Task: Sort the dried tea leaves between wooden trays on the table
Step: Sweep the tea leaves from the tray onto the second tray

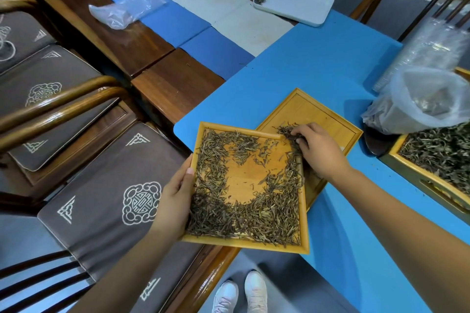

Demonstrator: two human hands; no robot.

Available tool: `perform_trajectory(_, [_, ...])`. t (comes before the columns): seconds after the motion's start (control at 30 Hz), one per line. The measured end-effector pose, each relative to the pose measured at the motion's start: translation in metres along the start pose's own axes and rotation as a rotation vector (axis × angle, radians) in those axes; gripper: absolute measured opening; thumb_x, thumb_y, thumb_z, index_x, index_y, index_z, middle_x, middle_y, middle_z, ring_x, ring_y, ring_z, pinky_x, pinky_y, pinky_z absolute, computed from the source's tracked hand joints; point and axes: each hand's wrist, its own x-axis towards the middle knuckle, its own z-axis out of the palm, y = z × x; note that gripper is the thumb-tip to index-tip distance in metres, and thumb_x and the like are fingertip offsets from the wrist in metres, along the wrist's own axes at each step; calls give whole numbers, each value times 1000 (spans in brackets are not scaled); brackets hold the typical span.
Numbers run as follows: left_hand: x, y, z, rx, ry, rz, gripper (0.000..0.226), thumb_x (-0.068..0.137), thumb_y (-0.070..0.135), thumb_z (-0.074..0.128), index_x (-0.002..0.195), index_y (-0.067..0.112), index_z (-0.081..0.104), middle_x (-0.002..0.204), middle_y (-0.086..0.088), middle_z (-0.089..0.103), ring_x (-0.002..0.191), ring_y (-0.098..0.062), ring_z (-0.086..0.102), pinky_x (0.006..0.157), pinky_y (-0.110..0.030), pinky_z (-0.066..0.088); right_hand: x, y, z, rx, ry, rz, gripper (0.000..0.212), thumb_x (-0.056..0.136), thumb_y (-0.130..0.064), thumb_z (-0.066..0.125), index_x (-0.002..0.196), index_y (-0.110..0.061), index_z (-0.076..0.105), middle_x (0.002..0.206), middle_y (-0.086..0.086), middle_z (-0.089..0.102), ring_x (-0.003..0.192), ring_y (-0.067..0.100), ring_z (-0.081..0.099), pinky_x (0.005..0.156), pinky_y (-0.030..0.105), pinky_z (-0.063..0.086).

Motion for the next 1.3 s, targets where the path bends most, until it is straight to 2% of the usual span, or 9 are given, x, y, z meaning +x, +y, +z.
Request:
perform_trajectory(0.13, [-1,0,-3,-14,10,-12,32,98,38,38,124,50,53,122,15,64,115,-9,59,101,-38,44,4,5,-2,-4,2,13,26,93,-3,43,115,-10,56,119,14,56,107,32,51,75,26,35])
perform_trajectory(0.37, [-3,5,-5,10,22,-1,33,98,38,37,124,50,53,122,12,65,113,-10,60,98,-37,46,-16,-14,-17,50,8,-80,23,92,-12,50,114,-14,58,119,7,57,111,25,49,84,24,33])
perform_trajectory(0.57, [-1,9,-2,47,57,-45,29,96,44,37,104,67,53,117,18,65,109,-8,61,84,-25,45,-67,-39,-21,69,-180,-311,25,91,-19,55,115,-18,60,117,2,59,110,20,51,93,24,33])
perform_trajectory(0.73, [0,16,3,84,64,-31,36,97,41,37,92,73,53,96,38,65,91,14,62,66,-5,43,-100,-44,-15,38,-318,-407,32,93,-32,49,124,-28,55,128,-3,53,119,14,43,101,21,27])
perform_trajectory(0.83, [1,19,5,77,58,-14,40,98,36,37,92,70,56,92,39,65,85,19,60,58,2,43,-110,-45,-11,32,-356,-441,34,94,-34,47,127,-31,53,132,-3,50,121,15,42,102,25,31])
perform_trajectory(0.97, [4,16,8,78,55,-8,38,98,35,37,98,69,55,100,38,64,95,17,59,76,-13,45,-114,-45,-6,9,-364,-462,35,94,-29,49,129,-31,52,135,-1,49,125,19,42,104,33,36])
perform_trajectory(1.03, [5,15,8,88,43,-6,37,98,37,37,99,69,55,101,37,65,94,16,59,76,-16,43,-114,-45,-4,0,-340,-453,36,93,-25,52,129,-31,52,135,-1,49,125,19,43,103,35,37])
perform_trajectory(1.2, [4,21,8,121,42,10,41,98,36,35,93,72,54,92,43,63,85,23,58,58,3,42,-108,-42,-1,-19,-265,-443,35,90,-21,57,125,-27,57,131,3,55,119,23,51,98,36,43])
perform_trajectory(1.3, [2,23,8,113,46,10,42,98,35,36,90,72,55,89,43,63,83,23,58,57,6,40,-101,-41,1,-25,-253,-413,37,92,-22,54,128,-28,54,134,2,52,123,22,48,101,36,40])
